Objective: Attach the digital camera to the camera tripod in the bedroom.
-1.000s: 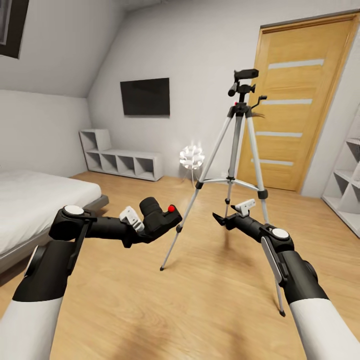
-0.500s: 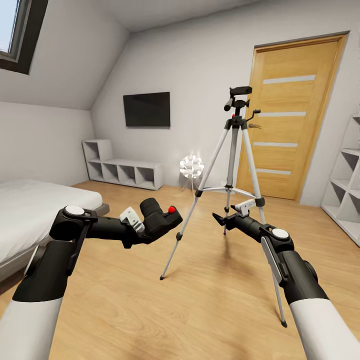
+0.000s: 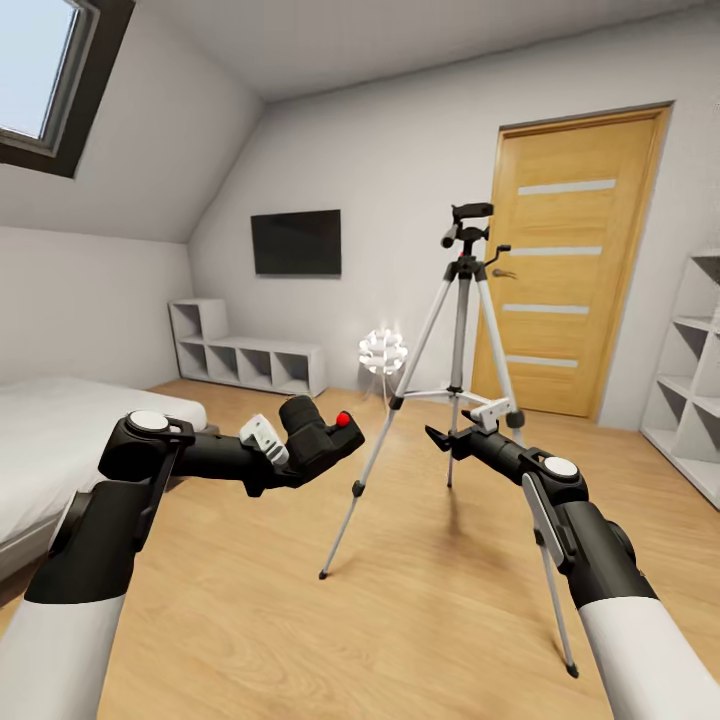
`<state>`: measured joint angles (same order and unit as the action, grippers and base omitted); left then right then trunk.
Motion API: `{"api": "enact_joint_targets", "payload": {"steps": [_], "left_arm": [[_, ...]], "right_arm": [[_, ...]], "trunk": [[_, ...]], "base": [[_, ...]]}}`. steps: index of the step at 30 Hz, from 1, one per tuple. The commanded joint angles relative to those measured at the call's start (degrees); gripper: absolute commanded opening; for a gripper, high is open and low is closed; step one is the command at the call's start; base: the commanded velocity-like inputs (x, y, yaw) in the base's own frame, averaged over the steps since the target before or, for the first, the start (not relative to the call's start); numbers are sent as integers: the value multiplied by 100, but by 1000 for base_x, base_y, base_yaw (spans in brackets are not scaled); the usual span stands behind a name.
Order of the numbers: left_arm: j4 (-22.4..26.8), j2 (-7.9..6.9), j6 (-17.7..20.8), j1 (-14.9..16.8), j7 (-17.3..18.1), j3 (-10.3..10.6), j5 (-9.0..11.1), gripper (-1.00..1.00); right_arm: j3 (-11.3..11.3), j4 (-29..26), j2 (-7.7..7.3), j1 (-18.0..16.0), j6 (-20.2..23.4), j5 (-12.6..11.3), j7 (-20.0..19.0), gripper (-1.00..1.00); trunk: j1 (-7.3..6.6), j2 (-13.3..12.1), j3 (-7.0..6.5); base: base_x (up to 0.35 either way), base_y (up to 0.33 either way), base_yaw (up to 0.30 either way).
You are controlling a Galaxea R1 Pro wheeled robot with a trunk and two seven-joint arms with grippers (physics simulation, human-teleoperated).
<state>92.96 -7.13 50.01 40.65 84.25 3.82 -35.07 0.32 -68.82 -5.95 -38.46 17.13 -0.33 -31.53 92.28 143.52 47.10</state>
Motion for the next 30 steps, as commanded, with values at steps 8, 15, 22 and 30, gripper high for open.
{"api": "enact_joint_targets", "payload": {"steps": [8, 15, 22, 30], "left_arm": [[10, -5, 61, 5, 56, 4, -59, -100], [11, -2, 57, 6, 56, 4, -61, -100], [11, -4, 56, 6, 56, 4, -61, -100], [5, -9, 55, 5, 56, 3, -61, -100]], "right_arm": [[3, -7, -3, -3, 36, -2, -11, 100], [3, -4, -3, -3, 36, -2, -11, 100], [3, -6, -3, -3, 36, -2, -7, 100], [3, -6, -3, -3, 36, -2, -5, 100]], "trunk": [[-22, -8, -171], [-40, -18, -326], [-58, -27, -481], [-214, -310, -629]], "base": [[0, 0, 0], [0, 0, 0], [0, 0, 0], [0, 0, 0]]}}
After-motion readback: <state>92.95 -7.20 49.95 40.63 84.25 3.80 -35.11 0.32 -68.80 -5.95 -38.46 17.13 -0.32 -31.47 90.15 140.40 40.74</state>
